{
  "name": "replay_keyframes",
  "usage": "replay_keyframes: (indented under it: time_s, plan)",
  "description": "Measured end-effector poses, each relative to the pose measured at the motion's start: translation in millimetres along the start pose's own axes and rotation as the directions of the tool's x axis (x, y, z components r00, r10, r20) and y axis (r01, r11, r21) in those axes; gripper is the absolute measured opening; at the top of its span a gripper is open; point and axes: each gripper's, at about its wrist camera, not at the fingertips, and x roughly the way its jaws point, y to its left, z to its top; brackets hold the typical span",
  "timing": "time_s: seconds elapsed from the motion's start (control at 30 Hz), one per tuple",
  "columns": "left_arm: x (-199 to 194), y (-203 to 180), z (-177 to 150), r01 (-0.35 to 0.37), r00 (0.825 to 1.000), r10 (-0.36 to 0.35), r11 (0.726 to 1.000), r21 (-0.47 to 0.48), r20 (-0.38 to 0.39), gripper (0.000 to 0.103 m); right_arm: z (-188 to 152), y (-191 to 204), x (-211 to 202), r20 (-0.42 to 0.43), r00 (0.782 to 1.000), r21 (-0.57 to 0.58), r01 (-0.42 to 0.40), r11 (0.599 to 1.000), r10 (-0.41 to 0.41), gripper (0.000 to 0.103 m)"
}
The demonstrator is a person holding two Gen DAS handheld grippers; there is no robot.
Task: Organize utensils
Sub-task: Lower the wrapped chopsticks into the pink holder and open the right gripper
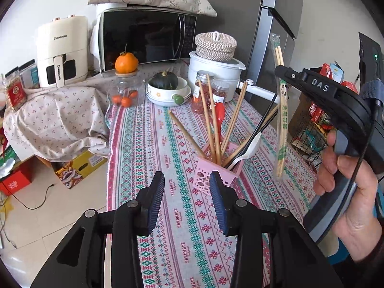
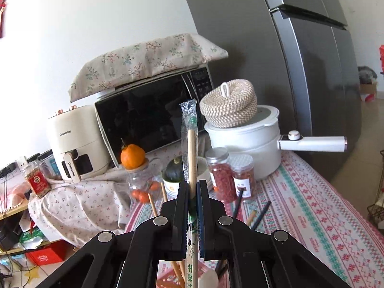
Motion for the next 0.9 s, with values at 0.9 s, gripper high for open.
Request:
replay_keyframes:
  time_s: [0.9]
  plan:
    - [27, 45, -24, -0.011, 0.991, 0.009, 1.000, -0.019, -0.137, 0.042, -33, 43, 43, 0.132, 0.977, -0.053, 0.178, 0.983, -0.170, 0.023]
